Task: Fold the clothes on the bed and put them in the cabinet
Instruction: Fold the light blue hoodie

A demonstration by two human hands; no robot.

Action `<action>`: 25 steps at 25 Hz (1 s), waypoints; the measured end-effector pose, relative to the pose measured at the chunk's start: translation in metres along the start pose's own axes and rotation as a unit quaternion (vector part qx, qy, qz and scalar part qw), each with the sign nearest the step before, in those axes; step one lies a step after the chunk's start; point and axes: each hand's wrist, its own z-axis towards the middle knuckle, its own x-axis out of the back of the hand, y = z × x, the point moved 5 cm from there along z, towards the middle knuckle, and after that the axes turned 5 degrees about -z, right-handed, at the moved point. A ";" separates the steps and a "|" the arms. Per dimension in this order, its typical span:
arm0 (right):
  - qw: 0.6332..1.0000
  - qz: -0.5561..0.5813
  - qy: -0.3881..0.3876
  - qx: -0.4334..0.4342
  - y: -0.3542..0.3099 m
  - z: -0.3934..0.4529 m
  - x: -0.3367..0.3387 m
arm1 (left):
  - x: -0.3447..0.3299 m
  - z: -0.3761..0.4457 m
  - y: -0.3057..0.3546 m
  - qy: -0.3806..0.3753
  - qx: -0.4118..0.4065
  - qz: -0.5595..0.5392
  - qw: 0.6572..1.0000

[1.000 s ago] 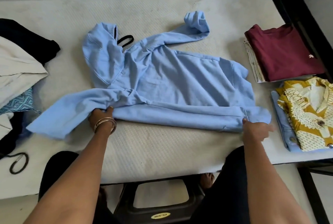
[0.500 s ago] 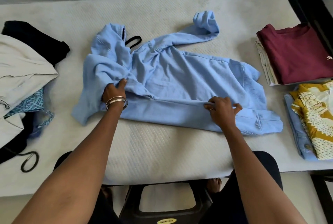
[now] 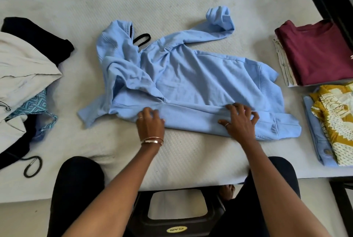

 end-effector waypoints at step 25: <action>0.965 0.072 -0.147 -0.206 0.038 -0.009 -0.005 | -0.036 0.014 0.037 -0.241 -0.140 -0.106 0.955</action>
